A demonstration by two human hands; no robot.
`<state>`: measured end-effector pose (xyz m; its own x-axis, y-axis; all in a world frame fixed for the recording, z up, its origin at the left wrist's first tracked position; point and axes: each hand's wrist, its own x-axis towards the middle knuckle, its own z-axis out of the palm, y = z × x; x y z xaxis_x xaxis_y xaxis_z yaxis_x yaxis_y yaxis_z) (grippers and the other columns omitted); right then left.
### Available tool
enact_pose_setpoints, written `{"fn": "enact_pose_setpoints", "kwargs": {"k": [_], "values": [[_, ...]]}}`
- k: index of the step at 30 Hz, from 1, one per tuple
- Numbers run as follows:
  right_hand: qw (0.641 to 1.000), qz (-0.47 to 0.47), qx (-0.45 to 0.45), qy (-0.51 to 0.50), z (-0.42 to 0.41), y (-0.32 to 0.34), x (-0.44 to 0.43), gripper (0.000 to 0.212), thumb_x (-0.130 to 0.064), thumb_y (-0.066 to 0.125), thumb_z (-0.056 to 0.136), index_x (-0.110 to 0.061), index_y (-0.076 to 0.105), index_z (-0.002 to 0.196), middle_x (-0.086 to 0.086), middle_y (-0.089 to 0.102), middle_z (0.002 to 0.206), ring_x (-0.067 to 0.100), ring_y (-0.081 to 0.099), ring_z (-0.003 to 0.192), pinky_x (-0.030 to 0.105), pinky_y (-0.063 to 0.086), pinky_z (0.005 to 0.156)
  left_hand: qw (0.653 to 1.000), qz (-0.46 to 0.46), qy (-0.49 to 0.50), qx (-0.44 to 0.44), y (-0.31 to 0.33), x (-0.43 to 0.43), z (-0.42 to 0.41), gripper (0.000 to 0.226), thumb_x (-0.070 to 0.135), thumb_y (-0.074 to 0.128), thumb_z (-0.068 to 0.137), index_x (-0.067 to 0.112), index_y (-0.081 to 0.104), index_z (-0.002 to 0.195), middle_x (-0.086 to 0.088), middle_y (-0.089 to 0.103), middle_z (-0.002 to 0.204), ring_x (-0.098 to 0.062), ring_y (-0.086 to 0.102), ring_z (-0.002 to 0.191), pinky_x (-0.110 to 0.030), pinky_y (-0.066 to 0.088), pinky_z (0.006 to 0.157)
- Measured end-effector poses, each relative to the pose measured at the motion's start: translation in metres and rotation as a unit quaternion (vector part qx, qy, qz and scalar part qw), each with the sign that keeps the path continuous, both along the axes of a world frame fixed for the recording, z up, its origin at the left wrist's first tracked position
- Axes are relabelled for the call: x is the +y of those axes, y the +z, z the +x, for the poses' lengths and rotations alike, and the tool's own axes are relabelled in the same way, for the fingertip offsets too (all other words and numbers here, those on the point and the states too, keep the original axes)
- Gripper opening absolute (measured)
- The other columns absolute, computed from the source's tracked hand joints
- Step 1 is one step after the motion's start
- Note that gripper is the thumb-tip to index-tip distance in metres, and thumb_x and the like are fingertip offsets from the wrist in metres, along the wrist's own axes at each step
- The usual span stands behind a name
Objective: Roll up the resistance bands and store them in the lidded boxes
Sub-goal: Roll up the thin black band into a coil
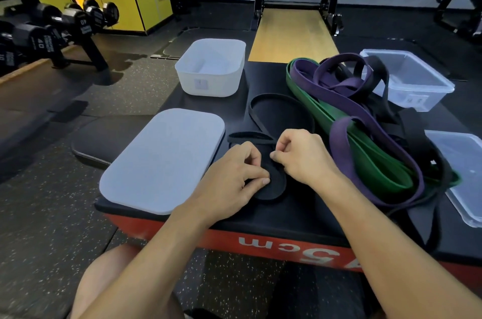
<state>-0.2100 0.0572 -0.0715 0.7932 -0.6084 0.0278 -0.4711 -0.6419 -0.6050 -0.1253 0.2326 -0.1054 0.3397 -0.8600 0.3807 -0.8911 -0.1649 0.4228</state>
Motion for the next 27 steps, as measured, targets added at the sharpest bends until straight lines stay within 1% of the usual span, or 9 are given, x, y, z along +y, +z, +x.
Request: {"fn": "enact_pose_setpoints", "kwargs": {"k": [4,8,11,13,16,19,21,25,27], "values": [[1.0,0.006,-0.023,0.012,-0.005,0.0,0.004,0.019,-0.033,0.082,0.086,-0.026,0.068,0.076,-0.006,0.068,0.074,0.013,0.064,0.077,0.03,0.049,0.065,1.0,-0.006,0.007,-0.012,0.0,0.0,-0.001,0.015,0.034,0.066,0.1,0.028,0.08,0.099,0.015,0.044,0.099,-0.007,0.041,0.095,-0.023,0.04,0.078],[0.998,0.034,-0.046,0.029,-0.007,-0.003,0.002,0.017,-0.035,0.085,0.083,-0.028,0.073,0.074,-0.008,0.069,0.068,0.006,0.062,0.066,0.03,0.053,0.066,1.0,-0.002,0.011,-0.006,0.001,0.001,-0.001,0.017,0.037,0.064,0.101,0.028,0.079,0.101,0.015,0.045,0.098,-0.008,0.041,0.094,-0.026,0.042,0.078],[0.996,0.035,-0.042,0.069,-0.011,-0.005,-0.004,0.008,-0.03,0.082,0.086,-0.031,0.079,0.079,-0.016,0.069,0.066,-0.005,0.06,0.06,0.022,0.051,0.068,1.0,0.009,0.006,-0.009,0.002,0.0,-0.004,0.029,0.051,0.055,0.099,0.03,0.075,0.1,0.017,0.045,0.099,-0.006,0.042,0.097,-0.028,0.044,0.079],[0.994,0.029,-0.032,0.1,-0.018,-0.003,-0.007,0.008,-0.025,0.08,0.089,-0.032,0.082,0.089,-0.021,0.071,0.073,-0.011,0.063,0.071,0.013,0.048,0.072,1.0,0.028,0.001,-0.003,0.004,0.0,-0.006,0.041,0.068,0.056,0.091,0.032,0.074,0.101,0.019,0.046,0.1,-0.004,0.041,0.1,-0.023,0.042,0.081],[0.991,0.05,-0.05,0.118,-0.026,-0.004,-0.01,0.017,-0.016,0.08,0.088,-0.031,0.079,0.096,-0.017,0.076,0.085,-0.005,0.069,0.083,0.012,0.052,0.08,0.999,0.038,-0.009,-0.012,0.004,0.001,-0.006,0.052,0.078,0.063,0.08,0.033,0.073,0.104,0.02,0.045,0.103,-0.002,0.039,0.1,-0.017,0.037,0.081],[0.986,0.088,-0.071,0.119,-0.029,-0.006,-0.011,0.021,-0.008,0.078,0.088,-0.026,0.074,0.099,-0.012,0.077,0.086,-0.002,0.07,0.081,0.011,0.051,0.078,0.999,0.032,-0.014,-0.008,0.002,0.002,-0.005,0.047,0.073,0.068,0.081,0.033,0.073,0.105,0.02,0.042,0.105,-0.001,0.038,0.101,-0.013,0.033,0.082],[0.987,0.084,-0.068,0.115,-0.031,-0.006,-0.012,0.022,-0.008,0.075,0.088,-0.026,0.073,0.1,-0.011,0.076,0.086,-0.002,0.069,0.08,0.009,0.05,0.075,0.999,0.036,-0.018,-0.003,0.001,0.002,-0.006,0.045,0.07,0.069,0.083,0.033,0.072,0.107,0.019,0.042,0.106,-0.001,0.039,0.102,-0.013,0.034,0.083],[0.992,0.017,-0.051,0.114,-0.037,-0.008,-0.013,0.021,-0.014,0.074,0.088,-0.031,0.077,0.099,-0.014,0.073,0.083,0.0,0.065,0.079,0.012,0.049,0.074,0.999,0.038,-0.026,0.005,0.003,0.002,-0.006,0.042,0.063,0.067,0.086,0.03,0.071,0.112,0.015,0.044,0.111,-0.007,0.044,0.106,-0.029,0.047,0.088],[0.991,-0.002,-0.057,0.12,-0.042,-0.01,-0.014,0.021,-0.015,0.074,0.087,-0.031,0.078,0.1,-0.012,0.073,0.082,0.003,0.064,0.078,0.014,0.05,0.073,0.999,0.044,-0.029,0.006,0.003,0.002,-0.005,0.041,0.06,0.067,0.087,0.03,0.07,0.115,0.015,0.045,0.114,-0.008,0.046,0.109,-0.033,0.048,0.09]]}}
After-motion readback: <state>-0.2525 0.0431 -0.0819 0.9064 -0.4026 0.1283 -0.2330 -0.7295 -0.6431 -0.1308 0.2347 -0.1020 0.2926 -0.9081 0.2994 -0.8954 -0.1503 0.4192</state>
